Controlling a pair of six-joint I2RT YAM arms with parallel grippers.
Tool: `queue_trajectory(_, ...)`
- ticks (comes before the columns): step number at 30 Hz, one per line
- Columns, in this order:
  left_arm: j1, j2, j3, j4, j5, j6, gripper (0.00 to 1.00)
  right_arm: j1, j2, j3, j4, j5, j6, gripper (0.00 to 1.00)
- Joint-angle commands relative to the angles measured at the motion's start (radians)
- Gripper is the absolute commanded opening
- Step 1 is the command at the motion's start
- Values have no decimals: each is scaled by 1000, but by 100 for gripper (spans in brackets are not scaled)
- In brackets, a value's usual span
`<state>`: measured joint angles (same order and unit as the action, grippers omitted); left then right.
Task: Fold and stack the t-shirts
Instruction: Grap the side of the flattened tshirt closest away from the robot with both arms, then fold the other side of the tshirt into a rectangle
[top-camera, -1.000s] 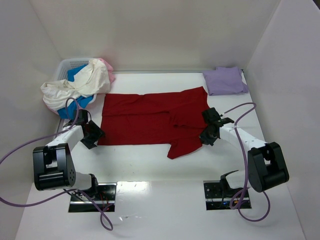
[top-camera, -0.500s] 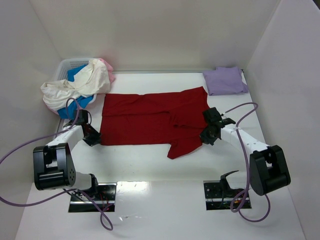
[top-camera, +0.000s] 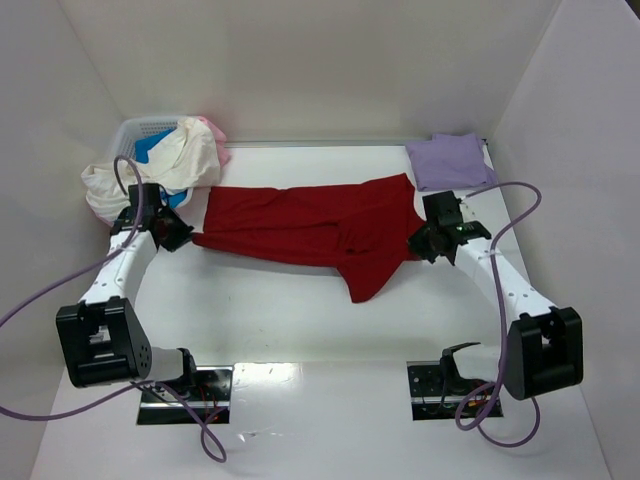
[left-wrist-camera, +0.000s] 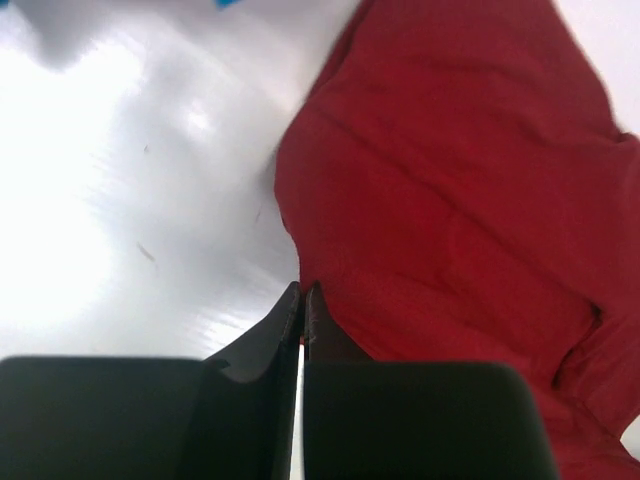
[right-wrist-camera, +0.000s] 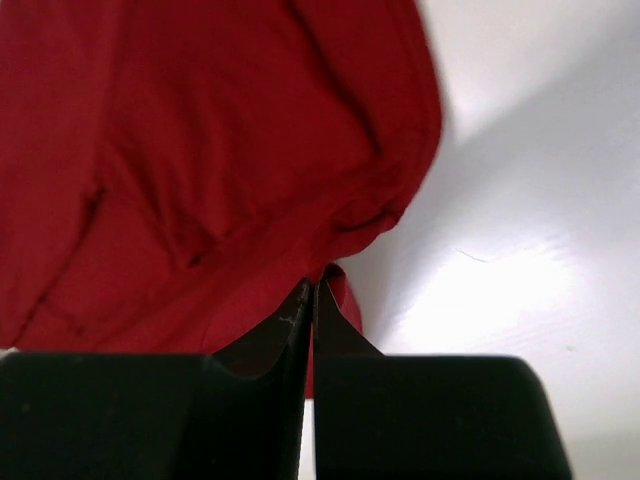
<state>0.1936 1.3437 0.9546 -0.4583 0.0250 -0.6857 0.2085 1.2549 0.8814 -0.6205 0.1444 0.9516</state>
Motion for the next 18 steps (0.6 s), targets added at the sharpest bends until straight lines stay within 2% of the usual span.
queue_trajectory(1,4,35,67,36,16,38,0,-6,26,91,80,3,-45,3)
queue_trajectory(8,4,135,148,99,26,38,0,-55,130,192,182,-11,-86,3)
queue_trajectory(18,4,299,237,159,16,38,0,-83,311,352,235,-2,-119,3)
